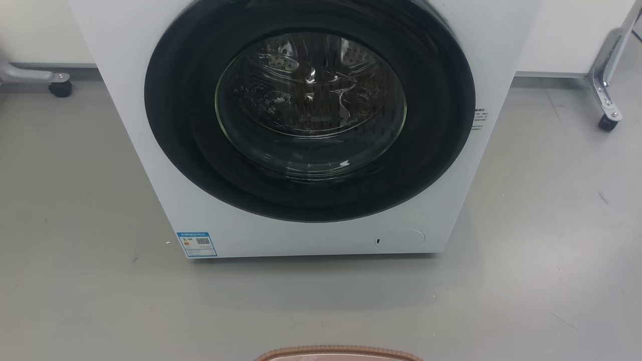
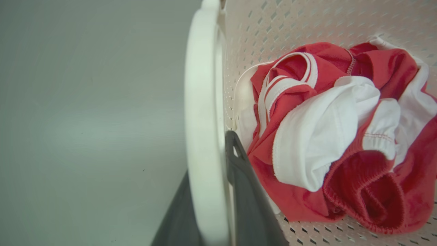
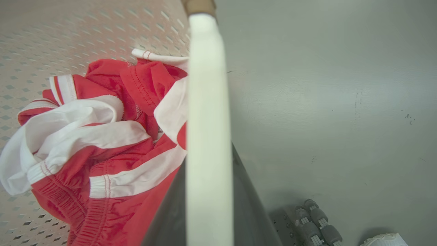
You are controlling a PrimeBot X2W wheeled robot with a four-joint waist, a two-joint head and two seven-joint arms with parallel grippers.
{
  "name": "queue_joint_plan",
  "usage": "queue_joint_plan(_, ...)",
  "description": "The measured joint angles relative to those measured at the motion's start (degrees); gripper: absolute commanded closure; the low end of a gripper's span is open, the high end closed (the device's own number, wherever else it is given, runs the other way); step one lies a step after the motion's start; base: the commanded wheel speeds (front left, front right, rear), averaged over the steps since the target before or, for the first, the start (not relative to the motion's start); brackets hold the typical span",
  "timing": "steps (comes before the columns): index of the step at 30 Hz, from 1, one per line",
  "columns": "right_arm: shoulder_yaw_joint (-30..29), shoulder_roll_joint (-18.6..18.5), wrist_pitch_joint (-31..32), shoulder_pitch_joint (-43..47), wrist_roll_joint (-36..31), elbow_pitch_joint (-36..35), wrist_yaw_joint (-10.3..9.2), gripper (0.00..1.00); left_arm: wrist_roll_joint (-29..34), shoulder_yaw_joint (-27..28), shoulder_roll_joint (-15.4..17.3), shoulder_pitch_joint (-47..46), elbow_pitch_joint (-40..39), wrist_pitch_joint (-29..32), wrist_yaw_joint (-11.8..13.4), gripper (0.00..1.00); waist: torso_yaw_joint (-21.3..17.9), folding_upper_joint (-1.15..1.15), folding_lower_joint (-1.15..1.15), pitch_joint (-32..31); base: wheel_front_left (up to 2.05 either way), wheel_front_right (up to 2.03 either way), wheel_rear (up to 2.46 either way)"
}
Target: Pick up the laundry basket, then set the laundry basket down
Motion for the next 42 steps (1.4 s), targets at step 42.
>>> queue_joint_plan(42, 0.30, -0.91, -2.32, -24.96, -0.35, 1.29, -0.08, 1.00, -0.48, 1.38, 0.60, -21.65, -1.33, -0.59, 2.03, 1.00, -0.29, 0.01, 0.01, 21.38, 0.00, 0.00, 0.00)
